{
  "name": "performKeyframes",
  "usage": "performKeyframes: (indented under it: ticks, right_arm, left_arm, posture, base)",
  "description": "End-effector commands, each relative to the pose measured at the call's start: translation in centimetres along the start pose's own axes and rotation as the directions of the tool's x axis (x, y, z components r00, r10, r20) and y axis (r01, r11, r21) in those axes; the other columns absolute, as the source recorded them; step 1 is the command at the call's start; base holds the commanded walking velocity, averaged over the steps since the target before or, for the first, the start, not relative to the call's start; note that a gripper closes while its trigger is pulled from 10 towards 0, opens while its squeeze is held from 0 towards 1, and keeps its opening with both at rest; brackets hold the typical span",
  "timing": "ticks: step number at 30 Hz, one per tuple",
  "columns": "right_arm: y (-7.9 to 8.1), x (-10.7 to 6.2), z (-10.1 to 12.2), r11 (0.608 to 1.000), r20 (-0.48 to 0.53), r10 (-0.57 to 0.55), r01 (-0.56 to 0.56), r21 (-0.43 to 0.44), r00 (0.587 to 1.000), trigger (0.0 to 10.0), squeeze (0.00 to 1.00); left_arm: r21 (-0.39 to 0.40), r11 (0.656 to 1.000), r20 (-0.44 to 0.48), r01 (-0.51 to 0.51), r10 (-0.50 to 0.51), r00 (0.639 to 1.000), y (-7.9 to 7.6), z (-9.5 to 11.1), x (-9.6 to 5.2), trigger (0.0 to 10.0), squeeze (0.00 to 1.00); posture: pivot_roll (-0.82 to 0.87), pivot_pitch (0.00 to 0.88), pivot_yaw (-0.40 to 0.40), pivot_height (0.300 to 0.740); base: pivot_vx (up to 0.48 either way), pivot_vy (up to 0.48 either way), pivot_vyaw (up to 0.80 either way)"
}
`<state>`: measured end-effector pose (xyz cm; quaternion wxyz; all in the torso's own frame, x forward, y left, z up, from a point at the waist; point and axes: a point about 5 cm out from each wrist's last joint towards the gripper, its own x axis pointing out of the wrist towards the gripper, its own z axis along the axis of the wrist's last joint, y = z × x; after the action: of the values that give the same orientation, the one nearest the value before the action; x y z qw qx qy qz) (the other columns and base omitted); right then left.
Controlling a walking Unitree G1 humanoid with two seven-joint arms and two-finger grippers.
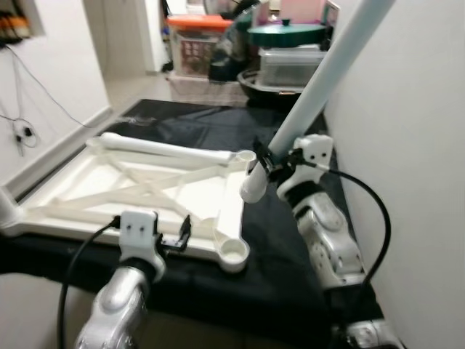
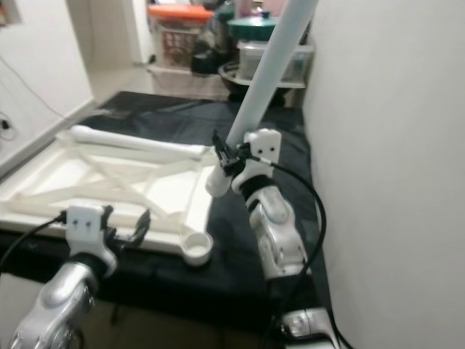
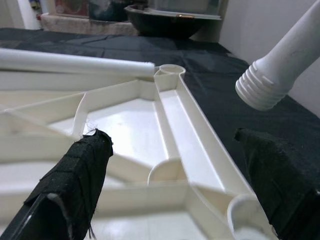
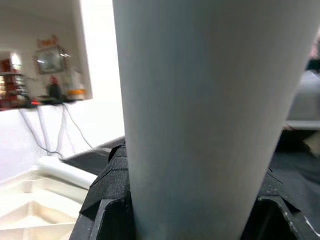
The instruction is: Building children table
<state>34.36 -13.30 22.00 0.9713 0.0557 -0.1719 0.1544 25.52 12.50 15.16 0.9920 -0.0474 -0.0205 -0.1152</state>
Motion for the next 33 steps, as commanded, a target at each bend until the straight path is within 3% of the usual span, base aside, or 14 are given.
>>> performKeyframes:
  ticks: [1,7,13,16,20,23,24,26,27,30,33]
  right_arm:
    - [1.0,0.6,0.6,0.998,0.030,0.050,-0.051,0.024,0.998,10.0,0.00]
    - [1.1,0.7,0.7,0.995,0.026,0.094,-0.095,0.042,0.995,10.0,0.00]
    - [0.9,1.0,0.3,0.960,-0.037,0.244,-0.236,0.150,0.969,10.0,0.00]
    - [-0.3,2.1,-0.1,0.904,-0.122,0.395,-0.361,0.228,0.911,10.0,0.00]
    - [-0.5,2.8,-0.1,0.870,-0.145,0.469,-0.428,0.246,0.871,10.0,0.00]
    - [-0.5,2.8,-0.1,0.870,-0.145,0.469,-0.428,0.246,0.871,10.0,0.00]
    - [-0.3,3.1,-0.1,0.844,-0.153,0.512,-0.461,0.275,0.846,10.0,0.00]
    - [0.1,3.3,-0.3,0.746,-0.173,0.645,-0.564,0.355,0.744,10.0,0.00]
    - [0.1,3.3,-0.3,0.746,-0.173,0.645,-0.564,0.355,0.744,10.0,0.00]
    - [0.4,2.7,-0.4,0.620,-0.169,0.773,-0.672,0.405,0.612,10.0,0.00]
    - [0.3,2.7,-0.4,0.591,-0.163,0.796,-0.689,0.421,0.583,10.0,0.00]
  left_arm:
    - [0.004,1.000,-0.009,-0.022,0.022,1.000,0.6,-0.2,-0.3,10.0,0.00]
    - [0.009,1.000,-0.013,-0.025,0.025,1.000,0.7,-0.3,-0.3,10.0,0.00]
    - [0.010,1.000,-0.027,-0.018,0.018,0.999,0.5,-0.6,-0.4,10.0,0.00]
    - [-0.018,0.999,-0.068,0.048,-0.049,0.996,-0.3,-1.2,-1.3,10.0,0.00]
    - [-0.048,0.993,-0.092,0.105,-0.109,0.990,-1.3,-1.5,-2.2,10.0,0.00]
    - [-0.048,0.993,-0.092,0.105,-0.109,0.990,-1.3,-1.5,-2.2,10.0,0.00]
    - [-0.069,0.989,-0.102,0.133,-0.140,0.985,-1.9,-1.6,-2.8,10.0,0.00]
    - [-0.097,0.979,-0.132,0.180,-0.192,0.973,-3.0,-1.8,-4.1,10.0,0.00]
    - [-0.097,0.979,-0.132,0.180,-0.192,0.973,-3.0,-1.8,-4.1,10.0,0.00]
    - [-0.122,0.974,-0.167,0.190,-0.209,0.963,-3.6,-2.1,-5.5,10.0,0.00]
    - [-0.132,0.973,-0.182,0.189,-0.212,0.960,-3.7,-2.2,-5.9,10.0,0.00]
  posture:
    - [0.03,0.000,-0.031,0.740]
    - [0.03,0.000,-0.029,0.740]
    - [0.03,0.000,-0.030,0.740]
    - [0.03,0.000,-0.034,0.740]
    - [0.05,0.000,-0.042,0.740]
    - [0.05,0.000,-0.042,0.740]
    - [0.05,0.000,-0.040,0.740]
    - [0.08,0.024,-0.048,0.740]
    - [0.08,0.024,-0.048,0.740]
    - [0.09,0.068,-0.049,0.740]
    - [0.10,0.078,-0.050,0.740]
  base:
    - [0.000,0.000,0.00]
    - [0.000,0.000,0.00]
    - [0.000,0.000,0.00]
    - [0.000,0.000,0.00]
    - [0.000,0.000,0.00]
    - [0.000,0.000,0.00]
    - [0.000,0.000,0.00]
    - [0.000,0.000,0.00]
    - [0.000,0.000,0.00]
    - [0.000,0.000,0.00]
    - [0.000,0.000,0.00]
